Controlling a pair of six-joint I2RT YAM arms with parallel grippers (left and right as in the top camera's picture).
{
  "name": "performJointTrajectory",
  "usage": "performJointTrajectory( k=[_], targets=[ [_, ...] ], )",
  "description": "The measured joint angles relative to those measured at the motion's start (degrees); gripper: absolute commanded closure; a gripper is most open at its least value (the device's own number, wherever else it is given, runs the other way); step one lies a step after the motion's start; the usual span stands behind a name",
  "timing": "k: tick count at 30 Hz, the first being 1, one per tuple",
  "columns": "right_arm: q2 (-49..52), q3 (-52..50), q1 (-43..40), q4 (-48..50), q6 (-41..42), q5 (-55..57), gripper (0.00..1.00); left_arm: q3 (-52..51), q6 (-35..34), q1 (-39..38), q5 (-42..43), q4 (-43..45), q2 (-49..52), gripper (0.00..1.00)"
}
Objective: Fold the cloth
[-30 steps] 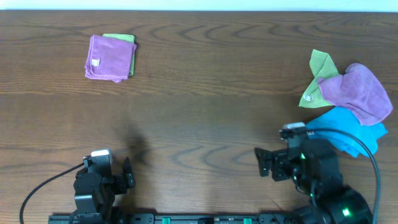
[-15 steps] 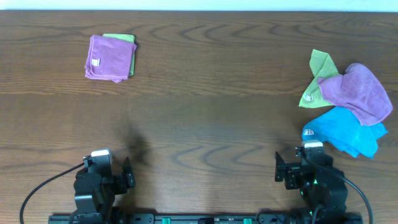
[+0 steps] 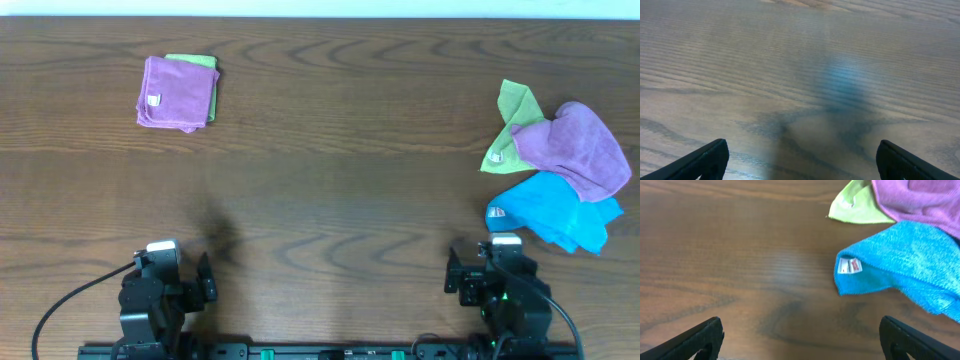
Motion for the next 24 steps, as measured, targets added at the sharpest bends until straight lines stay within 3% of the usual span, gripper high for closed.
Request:
performJointTrajectory(
  k=[24],
  targets=[
    [0.0,-1.14,0.0,0.04,0.04,-0.07,0.01,0.0,0.0,0.0,0.0,0.02,0.0,0.05]
  ],
)
